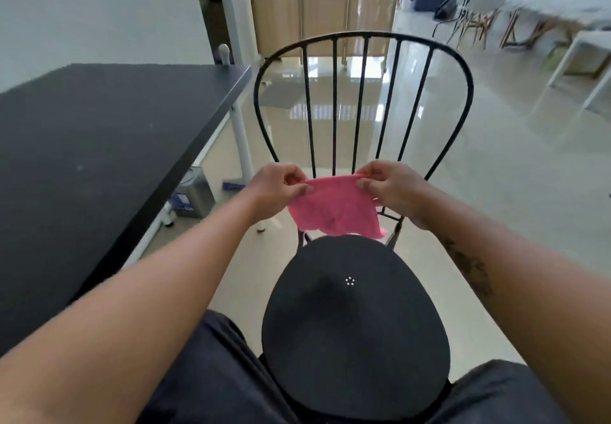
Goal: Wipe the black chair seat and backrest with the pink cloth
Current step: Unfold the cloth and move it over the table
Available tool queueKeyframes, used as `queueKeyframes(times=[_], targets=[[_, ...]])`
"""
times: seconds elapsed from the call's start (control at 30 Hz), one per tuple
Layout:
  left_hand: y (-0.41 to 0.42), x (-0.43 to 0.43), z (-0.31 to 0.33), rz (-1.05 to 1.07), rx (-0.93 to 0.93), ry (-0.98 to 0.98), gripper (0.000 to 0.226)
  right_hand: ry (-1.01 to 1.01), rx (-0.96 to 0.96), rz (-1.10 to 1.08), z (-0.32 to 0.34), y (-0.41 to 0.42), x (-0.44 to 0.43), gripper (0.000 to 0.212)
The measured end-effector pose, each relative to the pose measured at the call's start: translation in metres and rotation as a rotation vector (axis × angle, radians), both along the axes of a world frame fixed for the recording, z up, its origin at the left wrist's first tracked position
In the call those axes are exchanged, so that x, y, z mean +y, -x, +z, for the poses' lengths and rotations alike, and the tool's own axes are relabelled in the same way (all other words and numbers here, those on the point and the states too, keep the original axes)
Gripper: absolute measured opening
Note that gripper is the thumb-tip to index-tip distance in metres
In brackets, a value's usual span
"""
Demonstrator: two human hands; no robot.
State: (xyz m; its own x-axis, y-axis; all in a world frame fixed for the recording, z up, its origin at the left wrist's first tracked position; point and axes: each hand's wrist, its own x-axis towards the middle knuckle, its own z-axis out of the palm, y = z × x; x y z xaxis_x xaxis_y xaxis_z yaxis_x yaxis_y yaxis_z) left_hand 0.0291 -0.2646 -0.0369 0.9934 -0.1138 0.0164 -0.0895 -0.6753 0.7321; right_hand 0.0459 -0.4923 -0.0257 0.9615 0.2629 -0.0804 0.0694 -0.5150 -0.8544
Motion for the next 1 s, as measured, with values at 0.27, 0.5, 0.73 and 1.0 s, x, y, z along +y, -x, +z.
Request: queueKeyframes(times=[0.27, 0.5, 0.73, 1.0], targets=[[-0.002, 0.072, 0.138, 0.056, -0.258, -0.141, 0.009, -0.089, -0.211, 0.103, 0.122, -0.014, 0.071, 0.006], [0.013, 0.161, 0.216, 0.178, -0.413, -0.268, 0.006, 0.045, -0.463, 0.199, 0.175, -0.038, 0.165, 0.004], [0.027, 0.239, 0.287, 0.373, -0.498, -0.445, 0.008, 0.024, -0.562, 0.257, 0.206, -0.052, 0.263, 0.023], [0.045, 0.301, 0.277, 0.467, -0.418, -0.532, 0.007, 0.432, -0.338, 0.632, 0.162, -0.043, 0.301, 0.028]])
